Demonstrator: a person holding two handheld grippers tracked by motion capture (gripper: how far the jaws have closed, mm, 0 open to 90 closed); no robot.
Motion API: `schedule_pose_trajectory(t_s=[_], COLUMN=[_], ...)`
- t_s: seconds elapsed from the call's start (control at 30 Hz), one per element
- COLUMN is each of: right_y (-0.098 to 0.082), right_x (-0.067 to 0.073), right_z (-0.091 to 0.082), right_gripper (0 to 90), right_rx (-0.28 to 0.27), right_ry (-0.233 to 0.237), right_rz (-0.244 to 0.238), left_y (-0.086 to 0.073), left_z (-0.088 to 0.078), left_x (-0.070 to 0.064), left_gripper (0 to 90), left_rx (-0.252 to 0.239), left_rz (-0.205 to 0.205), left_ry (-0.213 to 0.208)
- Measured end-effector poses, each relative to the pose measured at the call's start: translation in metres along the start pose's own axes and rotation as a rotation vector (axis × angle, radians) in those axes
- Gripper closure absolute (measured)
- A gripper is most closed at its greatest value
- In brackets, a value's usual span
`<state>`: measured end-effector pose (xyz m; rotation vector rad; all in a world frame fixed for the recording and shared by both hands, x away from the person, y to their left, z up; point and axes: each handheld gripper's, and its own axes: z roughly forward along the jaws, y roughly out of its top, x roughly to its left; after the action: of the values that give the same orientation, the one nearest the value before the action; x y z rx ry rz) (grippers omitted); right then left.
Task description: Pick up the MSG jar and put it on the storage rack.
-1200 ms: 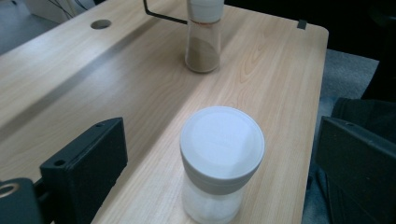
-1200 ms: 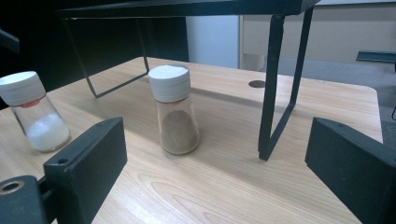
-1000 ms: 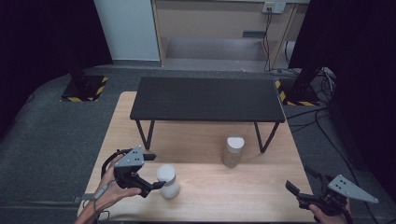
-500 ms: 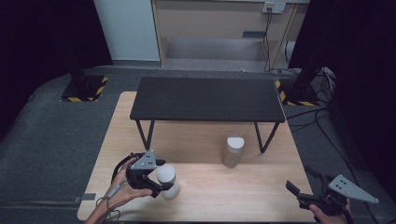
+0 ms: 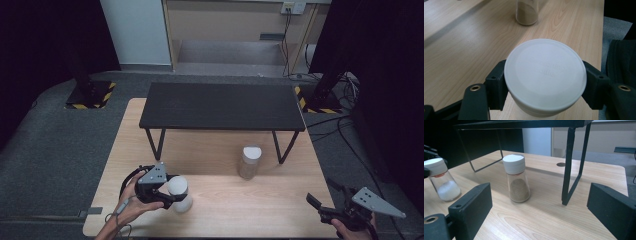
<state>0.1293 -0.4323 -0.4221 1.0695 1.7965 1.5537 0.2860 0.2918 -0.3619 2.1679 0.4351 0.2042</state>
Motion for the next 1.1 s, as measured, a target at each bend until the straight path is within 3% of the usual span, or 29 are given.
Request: schedule_pose_trajectory(t_s=[0.27,0.67,0.83,0.97,1.1], right_y=[0.000,-0.001,-0.002,-0.002,-0.004], right_x=[0.000,0.000,-0.001,-0.001,-0.001], right_z=[0.000,-0.001,-0.002,-0.002,-0.003], right_gripper=[6.3,6.2,6.1,5.6,4.8], right_rx=[-0.005,-0.019,-0.028,-0.031,-0.042], right_ry=[0.002,0.004,0.005,0.005,0.002], right_rz=[-0.001,-0.002,-0.006,-0.004,-0.002], left_y=[0.007,0.028,0.040,0.054,0.064], left_z=[-0.001,-0.021,-0.035,-0.049,-0.059], left_x=[-0.004,-0.007,-0.009,-0.015,-0.014], left_gripper=[32.4,32.3,32.4,32.4,32.4], left_rx=[0.021,-0.005,-0.022,-0.024,-0.029], left_rz=[-0.004,-0.023,-0.040,-0.047,-0.065], left_ry=[0.015,0.049,0.085,0.149,0.171])
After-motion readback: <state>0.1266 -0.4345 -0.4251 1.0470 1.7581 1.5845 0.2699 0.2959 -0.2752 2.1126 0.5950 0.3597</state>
